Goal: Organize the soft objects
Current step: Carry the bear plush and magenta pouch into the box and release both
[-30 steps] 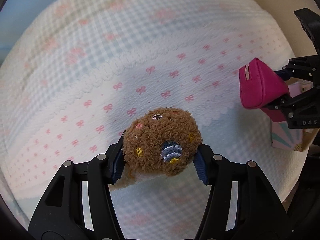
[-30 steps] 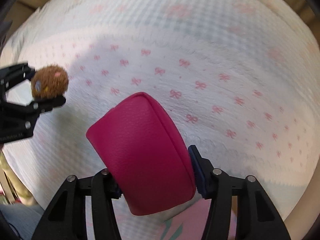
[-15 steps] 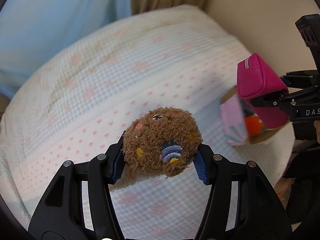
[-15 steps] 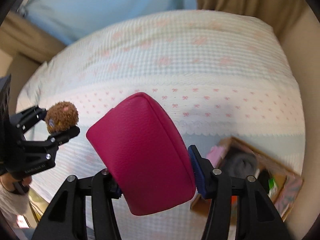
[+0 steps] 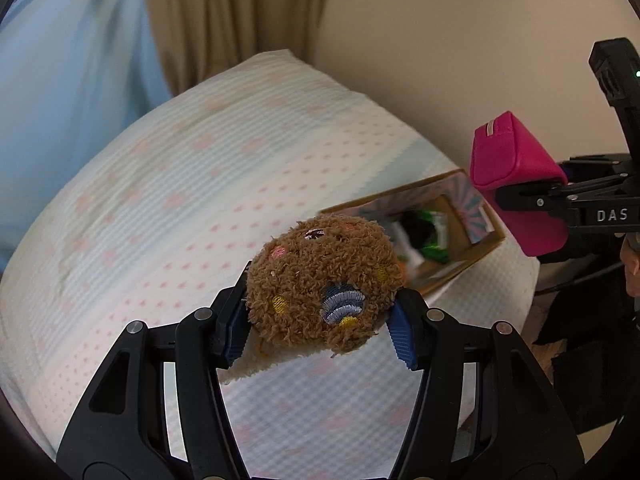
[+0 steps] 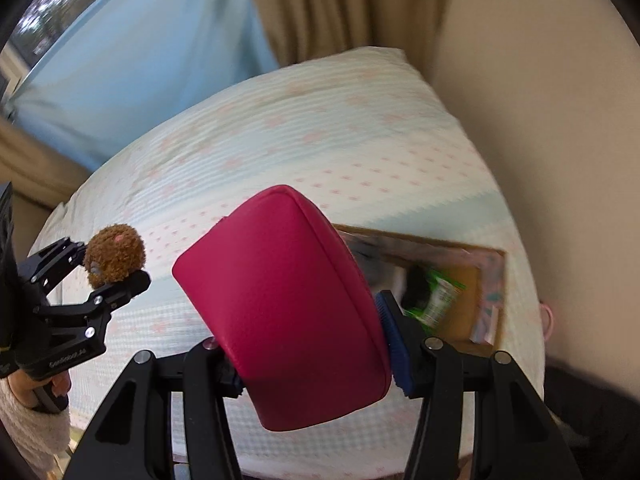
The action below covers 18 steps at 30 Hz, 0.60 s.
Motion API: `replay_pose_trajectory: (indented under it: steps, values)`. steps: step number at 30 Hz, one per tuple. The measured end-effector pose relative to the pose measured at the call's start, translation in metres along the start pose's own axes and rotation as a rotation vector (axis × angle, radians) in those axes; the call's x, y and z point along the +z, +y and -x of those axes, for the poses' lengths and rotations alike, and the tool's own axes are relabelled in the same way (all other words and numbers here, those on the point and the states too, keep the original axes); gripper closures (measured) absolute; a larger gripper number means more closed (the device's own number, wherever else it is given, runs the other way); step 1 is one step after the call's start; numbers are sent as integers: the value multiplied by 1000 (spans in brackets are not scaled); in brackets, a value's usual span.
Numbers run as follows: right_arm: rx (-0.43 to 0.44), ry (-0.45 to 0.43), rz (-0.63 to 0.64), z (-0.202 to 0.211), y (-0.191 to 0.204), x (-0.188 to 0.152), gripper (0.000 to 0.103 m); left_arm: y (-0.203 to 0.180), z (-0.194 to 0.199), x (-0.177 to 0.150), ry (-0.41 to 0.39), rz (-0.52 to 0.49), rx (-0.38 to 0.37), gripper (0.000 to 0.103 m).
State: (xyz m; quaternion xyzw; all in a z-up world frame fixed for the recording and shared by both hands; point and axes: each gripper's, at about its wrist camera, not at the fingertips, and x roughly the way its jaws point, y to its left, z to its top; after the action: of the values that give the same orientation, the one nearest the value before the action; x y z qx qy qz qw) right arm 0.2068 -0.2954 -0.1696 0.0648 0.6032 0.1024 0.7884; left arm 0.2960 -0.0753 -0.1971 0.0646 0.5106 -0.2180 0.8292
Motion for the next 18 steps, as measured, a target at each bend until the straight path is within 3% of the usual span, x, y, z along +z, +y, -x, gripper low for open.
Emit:
replay_pose_trajectory:
  steps: [5, 9, 18]
  values:
    - [-27, 10, -63, -6, -55, -13, 53, -52, -22, 15, 25, 4, -16, 48]
    - [-50, 42, -86, -26, -92, -22, 53, -92, -62, 25, 72, -24, -4, 48]
    - [5, 114, -247, -87, -166, -31, 53, -134, -163, 26, 194, 13, 0, 48]
